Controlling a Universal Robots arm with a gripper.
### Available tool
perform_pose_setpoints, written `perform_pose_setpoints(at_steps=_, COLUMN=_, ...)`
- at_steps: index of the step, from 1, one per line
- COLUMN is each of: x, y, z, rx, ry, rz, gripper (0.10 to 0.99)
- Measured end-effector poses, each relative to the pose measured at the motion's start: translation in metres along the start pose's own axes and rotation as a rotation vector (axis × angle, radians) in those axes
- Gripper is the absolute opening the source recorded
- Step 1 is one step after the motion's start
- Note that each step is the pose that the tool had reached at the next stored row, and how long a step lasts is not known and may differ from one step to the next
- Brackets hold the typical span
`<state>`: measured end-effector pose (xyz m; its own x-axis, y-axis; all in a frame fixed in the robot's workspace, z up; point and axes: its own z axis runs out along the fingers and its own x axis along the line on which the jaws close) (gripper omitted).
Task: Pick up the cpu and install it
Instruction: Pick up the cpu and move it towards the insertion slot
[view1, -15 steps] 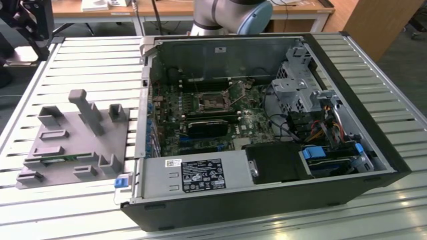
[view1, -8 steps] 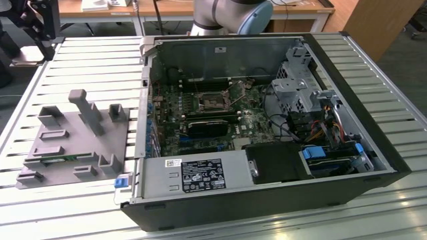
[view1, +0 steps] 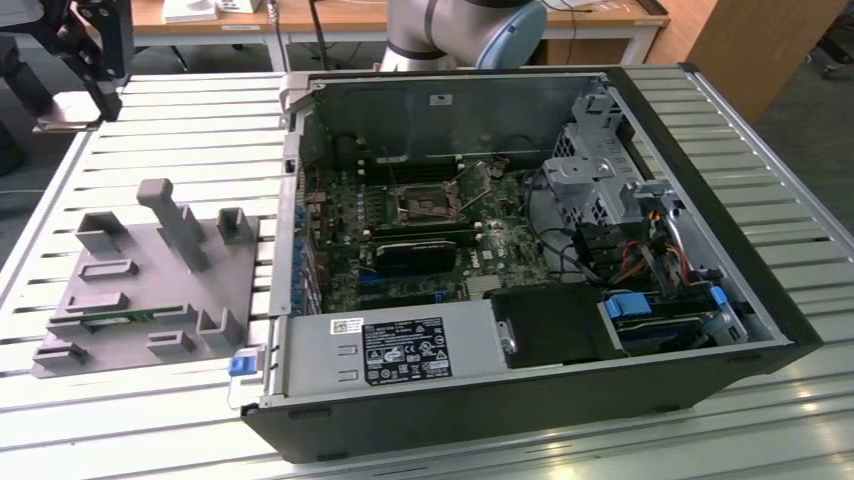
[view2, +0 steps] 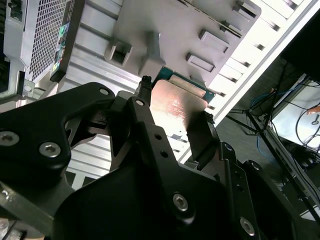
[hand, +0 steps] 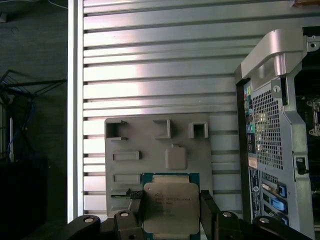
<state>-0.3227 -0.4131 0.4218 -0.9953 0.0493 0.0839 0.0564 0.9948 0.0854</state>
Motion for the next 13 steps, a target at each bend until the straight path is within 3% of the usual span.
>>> perform_pose_setpoints(at_steps=13, x=-0.0142, y=0.0008, z=-0.0012, rx=0.000, ry=0.0030, rz=0.000, gripper=0.541)
